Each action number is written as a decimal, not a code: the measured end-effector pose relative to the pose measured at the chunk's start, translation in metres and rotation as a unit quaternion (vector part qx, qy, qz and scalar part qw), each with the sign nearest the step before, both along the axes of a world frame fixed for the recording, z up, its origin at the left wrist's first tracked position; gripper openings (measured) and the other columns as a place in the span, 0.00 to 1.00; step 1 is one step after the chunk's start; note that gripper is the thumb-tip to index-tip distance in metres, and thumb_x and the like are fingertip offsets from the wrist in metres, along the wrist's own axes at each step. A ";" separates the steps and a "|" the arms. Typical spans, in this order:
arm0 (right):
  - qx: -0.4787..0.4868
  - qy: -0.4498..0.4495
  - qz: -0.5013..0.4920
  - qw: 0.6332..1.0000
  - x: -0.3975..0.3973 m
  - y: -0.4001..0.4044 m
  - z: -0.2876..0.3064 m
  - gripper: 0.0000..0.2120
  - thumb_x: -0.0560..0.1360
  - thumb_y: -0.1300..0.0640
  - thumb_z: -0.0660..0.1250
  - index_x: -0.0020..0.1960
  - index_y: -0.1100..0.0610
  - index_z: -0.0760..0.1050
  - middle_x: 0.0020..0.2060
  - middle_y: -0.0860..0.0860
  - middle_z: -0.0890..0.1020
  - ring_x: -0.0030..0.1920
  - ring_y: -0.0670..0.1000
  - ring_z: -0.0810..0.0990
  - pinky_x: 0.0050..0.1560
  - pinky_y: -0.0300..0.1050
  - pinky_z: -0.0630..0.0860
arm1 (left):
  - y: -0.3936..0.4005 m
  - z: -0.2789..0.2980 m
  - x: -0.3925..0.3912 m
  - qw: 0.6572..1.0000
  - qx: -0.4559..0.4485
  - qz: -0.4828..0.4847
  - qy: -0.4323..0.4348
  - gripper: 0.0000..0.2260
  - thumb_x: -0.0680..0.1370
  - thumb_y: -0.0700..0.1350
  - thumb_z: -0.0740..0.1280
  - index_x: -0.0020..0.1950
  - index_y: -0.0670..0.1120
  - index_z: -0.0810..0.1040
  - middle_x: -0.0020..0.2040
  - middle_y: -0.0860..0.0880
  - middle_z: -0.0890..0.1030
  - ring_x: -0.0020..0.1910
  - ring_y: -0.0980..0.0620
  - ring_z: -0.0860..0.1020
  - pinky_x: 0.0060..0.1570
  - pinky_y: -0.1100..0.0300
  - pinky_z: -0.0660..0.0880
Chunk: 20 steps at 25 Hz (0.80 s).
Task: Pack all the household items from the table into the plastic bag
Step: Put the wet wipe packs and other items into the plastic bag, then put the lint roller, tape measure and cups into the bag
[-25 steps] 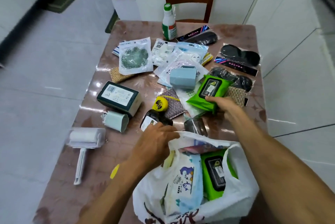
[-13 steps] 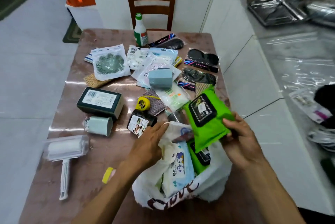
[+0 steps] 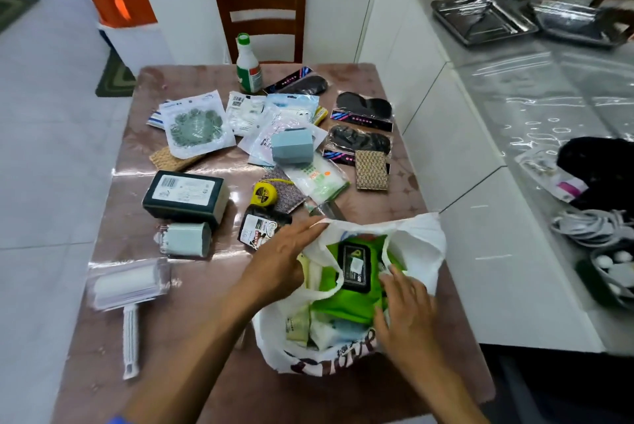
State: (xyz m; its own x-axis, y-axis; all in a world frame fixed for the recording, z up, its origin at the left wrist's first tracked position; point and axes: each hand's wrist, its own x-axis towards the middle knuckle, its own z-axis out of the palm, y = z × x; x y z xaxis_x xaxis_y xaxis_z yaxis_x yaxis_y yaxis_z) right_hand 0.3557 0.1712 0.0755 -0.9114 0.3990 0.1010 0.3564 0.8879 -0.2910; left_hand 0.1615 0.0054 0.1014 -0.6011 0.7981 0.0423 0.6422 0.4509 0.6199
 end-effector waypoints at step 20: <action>0.071 -0.352 0.309 0.881 -0.092 -0.009 0.029 0.18 0.76 0.40 0.55 0.58 0.50 0.71 0.58 0.47 0.76 0.61 0.54 0.73 0.59 0.56 0.63 | -0.084 -0.019 0.020 0.928 0.079 0.298 -0.211 0.22 0.66 0.41 0.65 0.60 0.51 0.81 0.61 0.54 0.80 0.61 0.55 0.76 0.53 0.65 0.73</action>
State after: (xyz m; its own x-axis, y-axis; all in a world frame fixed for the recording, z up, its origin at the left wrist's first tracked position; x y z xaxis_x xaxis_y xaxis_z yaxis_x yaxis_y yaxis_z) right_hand 0.2634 0.1621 0.1042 -0.8066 -0.1666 -0.5671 -0.1602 0.9852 -0.0616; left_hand 0.1811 -0.0789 0.0822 -0.9229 0.3230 -0.2095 -0.0070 0.5298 0.8481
